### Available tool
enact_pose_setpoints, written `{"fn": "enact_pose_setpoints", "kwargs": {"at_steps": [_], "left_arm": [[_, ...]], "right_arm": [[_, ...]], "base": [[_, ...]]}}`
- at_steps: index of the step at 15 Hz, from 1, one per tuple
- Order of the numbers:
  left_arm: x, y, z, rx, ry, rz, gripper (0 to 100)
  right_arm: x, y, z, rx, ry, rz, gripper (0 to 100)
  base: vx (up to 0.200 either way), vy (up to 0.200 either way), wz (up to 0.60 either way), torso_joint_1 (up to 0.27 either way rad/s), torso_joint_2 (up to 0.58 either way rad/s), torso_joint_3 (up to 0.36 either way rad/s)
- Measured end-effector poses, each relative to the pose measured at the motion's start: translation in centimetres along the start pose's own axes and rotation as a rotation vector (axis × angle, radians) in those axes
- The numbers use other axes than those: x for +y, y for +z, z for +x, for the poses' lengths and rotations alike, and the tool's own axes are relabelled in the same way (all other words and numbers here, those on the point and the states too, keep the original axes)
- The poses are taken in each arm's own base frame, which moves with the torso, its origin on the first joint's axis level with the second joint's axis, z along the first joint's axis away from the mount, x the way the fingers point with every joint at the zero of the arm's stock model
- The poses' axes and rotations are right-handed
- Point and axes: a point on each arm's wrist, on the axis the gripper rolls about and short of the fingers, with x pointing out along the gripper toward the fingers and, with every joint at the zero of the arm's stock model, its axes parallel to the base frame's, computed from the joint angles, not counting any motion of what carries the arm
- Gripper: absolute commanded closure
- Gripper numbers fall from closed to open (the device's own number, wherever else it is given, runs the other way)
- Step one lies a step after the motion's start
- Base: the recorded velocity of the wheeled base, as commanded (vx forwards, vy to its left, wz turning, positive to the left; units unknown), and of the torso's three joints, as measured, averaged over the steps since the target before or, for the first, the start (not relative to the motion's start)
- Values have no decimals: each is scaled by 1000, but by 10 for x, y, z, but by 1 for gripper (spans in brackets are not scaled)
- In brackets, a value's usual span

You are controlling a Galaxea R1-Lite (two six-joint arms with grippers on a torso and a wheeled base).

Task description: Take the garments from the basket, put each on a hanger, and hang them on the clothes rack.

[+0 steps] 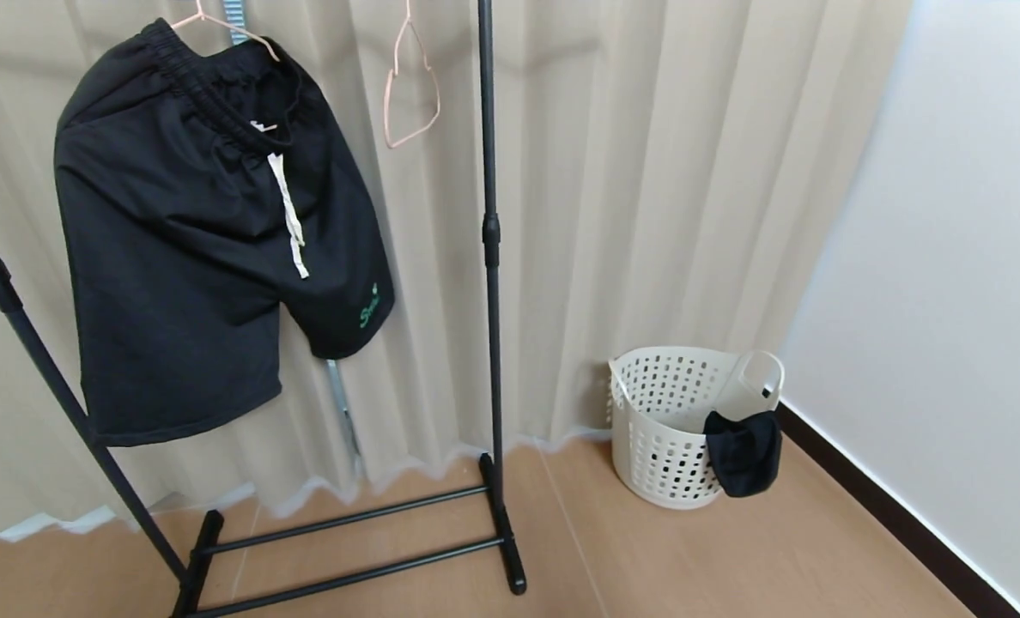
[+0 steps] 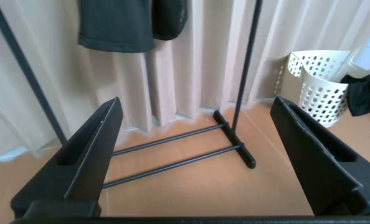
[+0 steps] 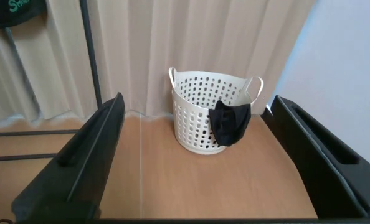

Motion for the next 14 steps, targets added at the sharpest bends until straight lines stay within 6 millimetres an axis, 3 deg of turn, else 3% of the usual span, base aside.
{"fn": "enact_pose_setpoints", "kwargs": {"at_steps": [4, 10, 14], "left_arm": [[0, 0, 0, 2, -1, 0, 0], [0, 0, 0, 2, 1, -1, 0], [0, -1, 0, 3, 2, -5, 0]], "right_arm": [[0, 0, 0, 1, 0, 0, 0], [0, 0, 0, -1, 0, 0, 0], [0, 0, 0, -1, 0, 0, 0]], "base": [[200, -200, -150, 1, 4, 1], [200, 0, -100, 3, 4, 3], [0, 0, 0, 0, 0, 0]]}}
